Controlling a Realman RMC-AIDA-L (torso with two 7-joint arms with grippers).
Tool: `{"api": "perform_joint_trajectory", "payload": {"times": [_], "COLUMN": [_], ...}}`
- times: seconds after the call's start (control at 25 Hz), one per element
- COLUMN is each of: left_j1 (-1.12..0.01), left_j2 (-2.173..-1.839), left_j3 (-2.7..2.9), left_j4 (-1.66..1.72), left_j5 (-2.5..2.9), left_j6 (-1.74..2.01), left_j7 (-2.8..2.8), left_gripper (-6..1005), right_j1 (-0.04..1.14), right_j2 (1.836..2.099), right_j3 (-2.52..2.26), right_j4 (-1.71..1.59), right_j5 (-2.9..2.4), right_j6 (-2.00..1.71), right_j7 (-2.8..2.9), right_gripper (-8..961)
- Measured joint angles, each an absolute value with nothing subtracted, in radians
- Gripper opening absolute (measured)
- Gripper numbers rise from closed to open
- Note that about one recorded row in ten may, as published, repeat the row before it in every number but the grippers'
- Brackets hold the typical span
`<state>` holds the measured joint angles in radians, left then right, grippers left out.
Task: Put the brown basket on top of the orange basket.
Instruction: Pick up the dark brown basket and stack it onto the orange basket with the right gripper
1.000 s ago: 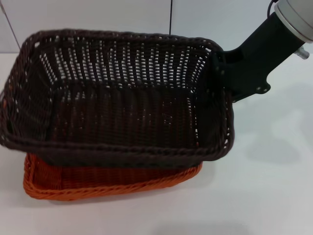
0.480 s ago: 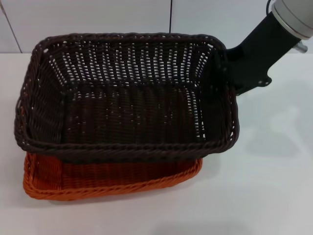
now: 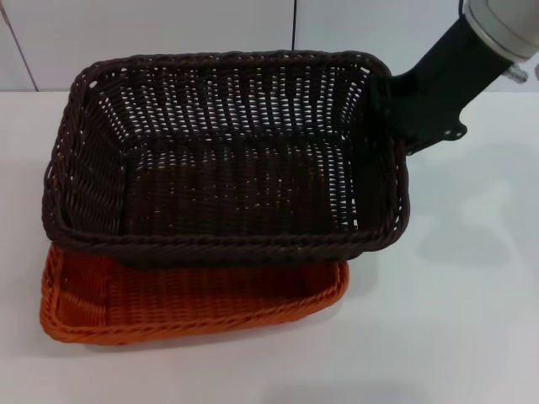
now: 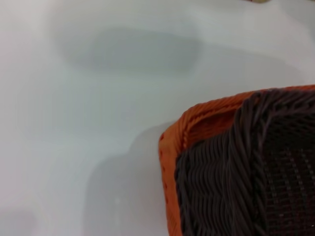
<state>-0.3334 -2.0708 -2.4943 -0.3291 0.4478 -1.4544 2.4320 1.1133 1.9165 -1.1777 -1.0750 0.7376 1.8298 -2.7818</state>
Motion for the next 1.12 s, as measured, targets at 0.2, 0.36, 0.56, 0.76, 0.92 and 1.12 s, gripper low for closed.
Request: {"api": "perform_joint_trajectory", "payload": {"times": [0.2, 0.36, 0.56, 0.76, 0.92, 1.12], "left_j1": [-0.326, -0.308, -0.292, -0.290, -0.290, -0.289], "left_j2": [-2.071, -2.069, -2.068, -2.069, -2.069, -2.069], "left_j3": [-2.488, -2.487, -2.490, -2.491, -2.492, -2.495], "left_j4": [-0.312, -0.311, -0.311, -0.300, -0.299, -0.298], "left_j5": [0.447, 0.447, 0.448, 0.448, 0.448, 0.448], "left_j6": [-1.468, -1.487, -1.528, -1.539, -1.546, -1.556], "left_j7": [2.460, 2.464, 2.457, 2.456, 2.457, 2.456], "left_gripper": [577, 548, 512, 512, 512, 512], "right_j1": [1.072, 1.045, 1.055, 1.070, 1.072, 1.049], "right_j2": [1.971, 1.999, 2.010, 2.012, 2.014, 2.032], "right_j3": [-1.148, -1.136, -1.134, -1.136, -1.127, -1.114], "right_j4": [-1.170, -1.226, -1.205, -1.183, -1.172, -1.181], "right_j5": [0.697, 0.698, 0.707, 0.692, 0.701, 0.740], "right_j6": [1.840, 1.852, 1.858, 1.850, 1.840, 1.800], "right_j7": [-2.766, -2.756, -2.754, -2.762, -2.772, -2.800], "right_gripper": [131, 139, 152, 166, 171, 183]}}
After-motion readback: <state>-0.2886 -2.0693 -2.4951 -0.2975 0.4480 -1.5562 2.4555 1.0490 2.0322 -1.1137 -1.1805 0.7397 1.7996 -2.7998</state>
